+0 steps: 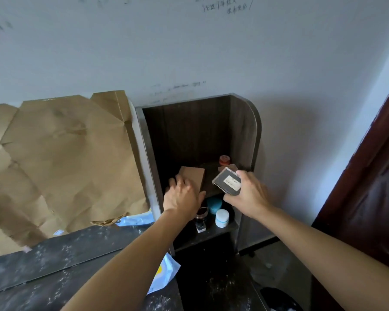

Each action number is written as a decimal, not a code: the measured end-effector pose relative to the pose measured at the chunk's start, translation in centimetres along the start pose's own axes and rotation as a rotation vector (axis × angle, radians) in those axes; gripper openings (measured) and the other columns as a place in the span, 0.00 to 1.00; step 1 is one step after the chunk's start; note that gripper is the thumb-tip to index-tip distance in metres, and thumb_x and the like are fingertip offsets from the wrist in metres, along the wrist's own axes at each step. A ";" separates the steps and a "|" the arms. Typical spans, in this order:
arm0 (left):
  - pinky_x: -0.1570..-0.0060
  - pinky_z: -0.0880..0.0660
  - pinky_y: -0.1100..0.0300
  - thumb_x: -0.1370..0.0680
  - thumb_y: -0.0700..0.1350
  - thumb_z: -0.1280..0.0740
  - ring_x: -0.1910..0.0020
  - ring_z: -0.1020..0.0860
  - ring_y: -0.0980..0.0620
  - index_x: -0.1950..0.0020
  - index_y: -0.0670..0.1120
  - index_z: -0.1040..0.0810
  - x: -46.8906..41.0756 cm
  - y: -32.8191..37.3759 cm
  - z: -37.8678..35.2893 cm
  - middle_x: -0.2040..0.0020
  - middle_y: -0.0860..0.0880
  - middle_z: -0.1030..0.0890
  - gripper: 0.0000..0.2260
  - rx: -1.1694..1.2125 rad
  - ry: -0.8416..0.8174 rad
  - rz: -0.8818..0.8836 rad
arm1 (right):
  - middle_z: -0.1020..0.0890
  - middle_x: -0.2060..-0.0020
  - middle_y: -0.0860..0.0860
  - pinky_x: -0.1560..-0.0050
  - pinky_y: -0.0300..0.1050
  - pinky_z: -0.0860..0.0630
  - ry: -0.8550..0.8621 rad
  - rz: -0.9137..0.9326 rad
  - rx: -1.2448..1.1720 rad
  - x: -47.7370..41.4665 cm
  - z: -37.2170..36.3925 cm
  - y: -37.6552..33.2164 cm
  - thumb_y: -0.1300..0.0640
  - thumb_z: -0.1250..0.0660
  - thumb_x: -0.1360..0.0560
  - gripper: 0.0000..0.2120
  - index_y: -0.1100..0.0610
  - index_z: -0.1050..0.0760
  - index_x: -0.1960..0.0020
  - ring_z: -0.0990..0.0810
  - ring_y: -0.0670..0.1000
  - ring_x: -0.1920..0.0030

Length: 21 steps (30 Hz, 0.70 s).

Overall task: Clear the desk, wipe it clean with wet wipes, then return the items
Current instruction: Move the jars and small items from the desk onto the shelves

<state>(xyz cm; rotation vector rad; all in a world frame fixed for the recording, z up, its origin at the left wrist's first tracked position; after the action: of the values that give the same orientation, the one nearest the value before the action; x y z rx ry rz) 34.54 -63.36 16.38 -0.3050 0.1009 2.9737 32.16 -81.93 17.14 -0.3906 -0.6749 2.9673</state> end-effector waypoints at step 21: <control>0.40 0.30 0.56 0.24 0.35 0.39 0.36 0.33 0.44 0.34 0.40 0.33 0.6 -0.7 0.4 0.35 0.42 0.32 0.19 -0.023 -0.035 0.050 | 0.26 0.36 0.50 0.40 0.51 0.33 -0.232 0.446 0.240 -5.5 -3.9 -4.4 0.43 0.37 0.24 0.22 0.51 0.29 0.34 0.31 0.54 0.36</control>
<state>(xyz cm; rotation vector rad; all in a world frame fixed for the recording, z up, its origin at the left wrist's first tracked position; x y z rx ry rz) 33.97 -62.51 16.59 -0.2574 0.0711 3.0305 38.57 -77.01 16.90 -0.1986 -0.2617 3.5032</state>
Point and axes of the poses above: each hand's wrist, its own x-axis away from the middle knuckle, its own z-axis out of the back of the hand, y = z × x, the point moved 6 cm from there along -x, towards the middle knuckle
